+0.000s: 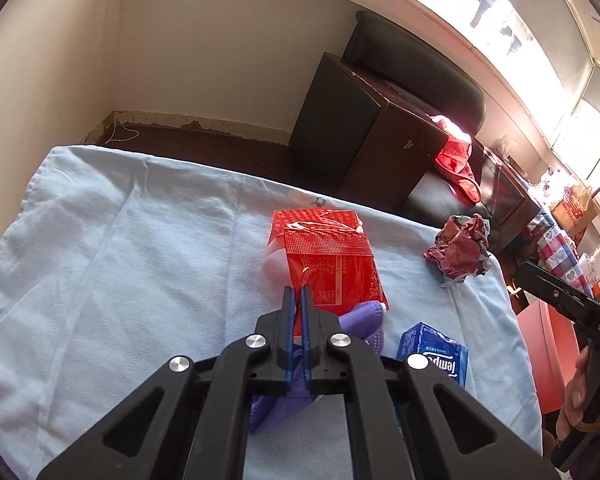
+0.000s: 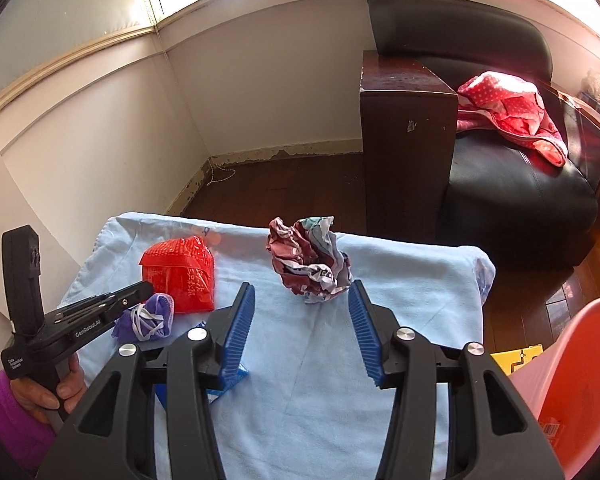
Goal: Collect trash
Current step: 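Grasp the red plastic packet with the left gripper while the right gripper grasps the crumpled patterned wrapper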
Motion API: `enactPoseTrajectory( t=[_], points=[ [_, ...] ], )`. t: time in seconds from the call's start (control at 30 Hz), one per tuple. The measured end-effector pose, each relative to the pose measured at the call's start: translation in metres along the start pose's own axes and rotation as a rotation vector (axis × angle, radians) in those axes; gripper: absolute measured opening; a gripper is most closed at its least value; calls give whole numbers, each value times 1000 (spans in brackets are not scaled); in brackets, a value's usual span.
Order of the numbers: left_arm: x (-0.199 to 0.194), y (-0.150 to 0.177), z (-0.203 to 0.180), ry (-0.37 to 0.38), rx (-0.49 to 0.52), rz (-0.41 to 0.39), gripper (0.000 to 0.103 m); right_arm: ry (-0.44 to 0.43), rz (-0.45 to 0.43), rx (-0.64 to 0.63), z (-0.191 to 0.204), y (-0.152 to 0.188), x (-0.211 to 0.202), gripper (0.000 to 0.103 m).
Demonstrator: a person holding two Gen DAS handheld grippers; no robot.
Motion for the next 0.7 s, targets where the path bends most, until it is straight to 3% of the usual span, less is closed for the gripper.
enactPoseTrajectory(
  t=[0.23,0.43,0.57,0.6,0.63,0.7],
  points=[
    [-21,-3,0,23,-18,-56,0,-1,6,-21,6,-13,21,55],
    [-37,-3,-2,35,-23,-88,0,60,-18,-34,0,-16,34,55],
    [-41,-1,-1,37,-28,-90,0,21,17,-24,0,-14,46,54],
    [-41,-1,-1,35,-30,-90,0,20,14,-30,1,-13,46,51],
    [-42,0,-1,36,-32,-90,0,25,15,-41,2,-12,48,34],
    [-43,1,-2,35,-34,-90,0,28,23,-55,2,-9,49,32]
  ],
)
Point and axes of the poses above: each gripper's, at about its wrist camera, not at the fingertips, and x roughly the way its jaws point, z to its left, y to its underside, the point moved 10 cm from there along x, roughly the way its jaws point, and after that the axes turned 7 degrees about z, right-handed, at the moved point
